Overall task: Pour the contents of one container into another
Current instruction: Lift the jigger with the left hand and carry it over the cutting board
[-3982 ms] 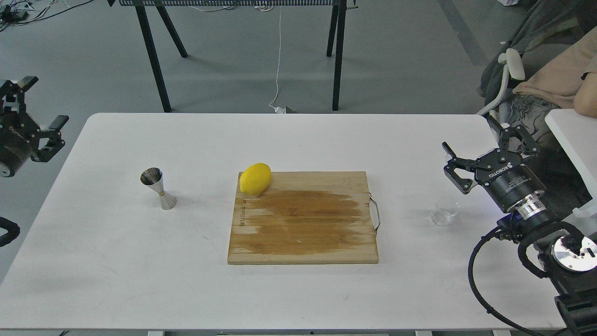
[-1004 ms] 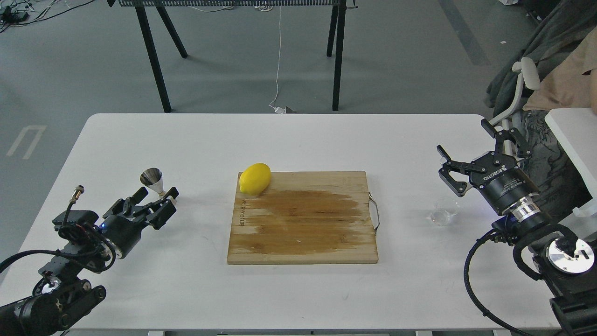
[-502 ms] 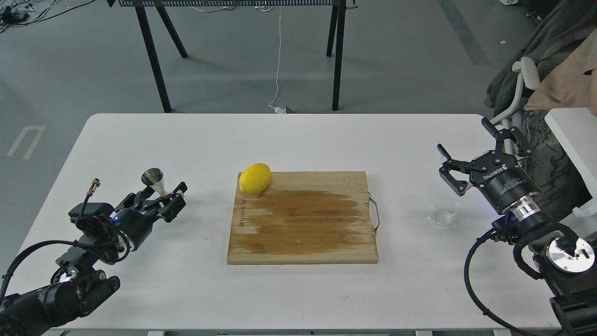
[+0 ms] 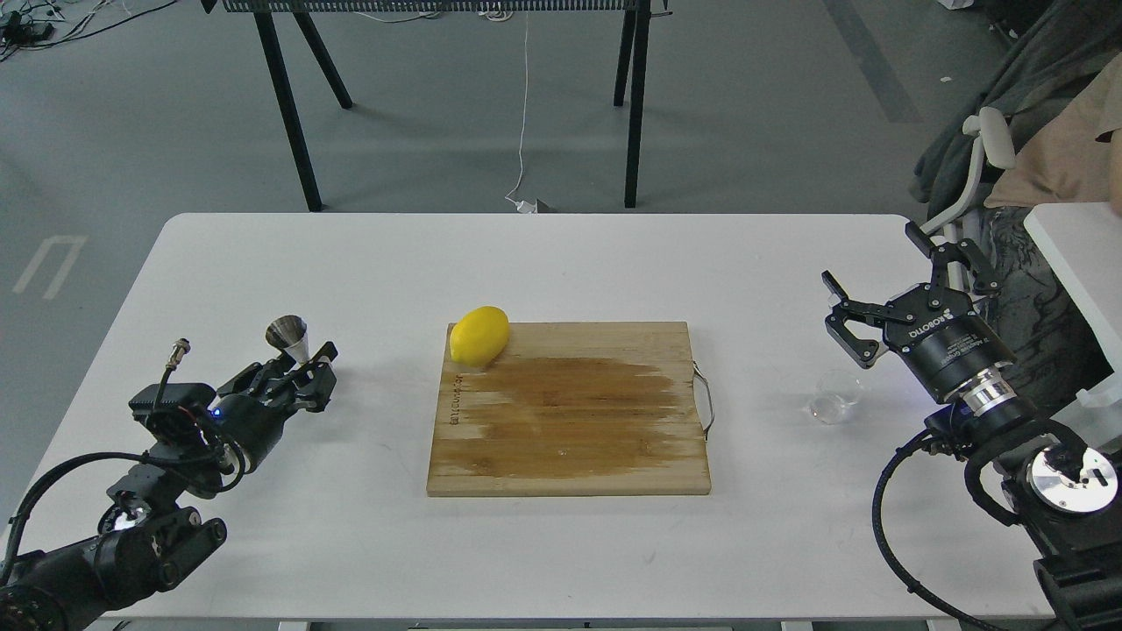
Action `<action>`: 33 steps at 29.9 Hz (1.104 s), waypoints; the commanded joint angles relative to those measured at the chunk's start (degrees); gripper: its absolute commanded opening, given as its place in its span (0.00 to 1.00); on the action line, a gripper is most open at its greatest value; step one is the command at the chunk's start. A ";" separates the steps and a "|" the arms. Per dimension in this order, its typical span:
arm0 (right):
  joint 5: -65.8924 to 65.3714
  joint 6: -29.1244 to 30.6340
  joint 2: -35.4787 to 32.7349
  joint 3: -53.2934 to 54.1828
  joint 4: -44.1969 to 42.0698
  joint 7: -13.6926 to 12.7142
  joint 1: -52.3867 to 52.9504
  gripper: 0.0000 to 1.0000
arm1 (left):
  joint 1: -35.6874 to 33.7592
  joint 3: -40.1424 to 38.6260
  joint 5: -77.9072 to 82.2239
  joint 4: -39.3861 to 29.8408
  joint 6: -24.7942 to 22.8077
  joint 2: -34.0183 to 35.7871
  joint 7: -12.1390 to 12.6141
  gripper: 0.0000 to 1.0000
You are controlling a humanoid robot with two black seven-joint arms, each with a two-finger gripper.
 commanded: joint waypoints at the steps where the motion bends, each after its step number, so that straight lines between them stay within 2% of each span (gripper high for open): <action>1: -0.04 0.00 0.00 -0.01 0.00 -0.01 -0.06 0.99 | -0.41 -0.12 -0.41 1.12 0.00 -0.49 0.00 0.13; 5: 0.05 0.00 0.00 -0.09 0.00 -0.01 -0.06 0.99 | -0.50 -0.21 -0.59 1.12 0.00 -0.58 0.00 0.08; 10: 0.05 0.00 0.09 -0.01 0.00 -0.01 0.11 0.99 | -1.72 -0.39 -0.59 -0.19 0.00 -0.67 0.00 0.08; 17: -0.04 0.00 -0.18 0.08 -0.62 -0.01 2.04 0.99 | -9.19 -0.39 -0.50 -12.13 0.00 2.40 0.00 0.08; 23: -0.12 0.00 -0.79 -0.01 -2.38 -0.01 3.10 0.99 | -14.38 -0.21 0.46 -19.96 0.00 1.62 0.00 0.09; 28: -0.12 0.00 -0.88 -0.09 -2.29 -0.01 3.28 0.99 | -14.82 0.31 8.53 -21.90 0.00 -6.63 0.00 0.09; 33: -0.12 0.00 -0.79 -0.36 -2.46 -0.01 3.98 0.99 | -12.98 5.40 13.12 -21.47 0.00 -13.40 0.00 0.09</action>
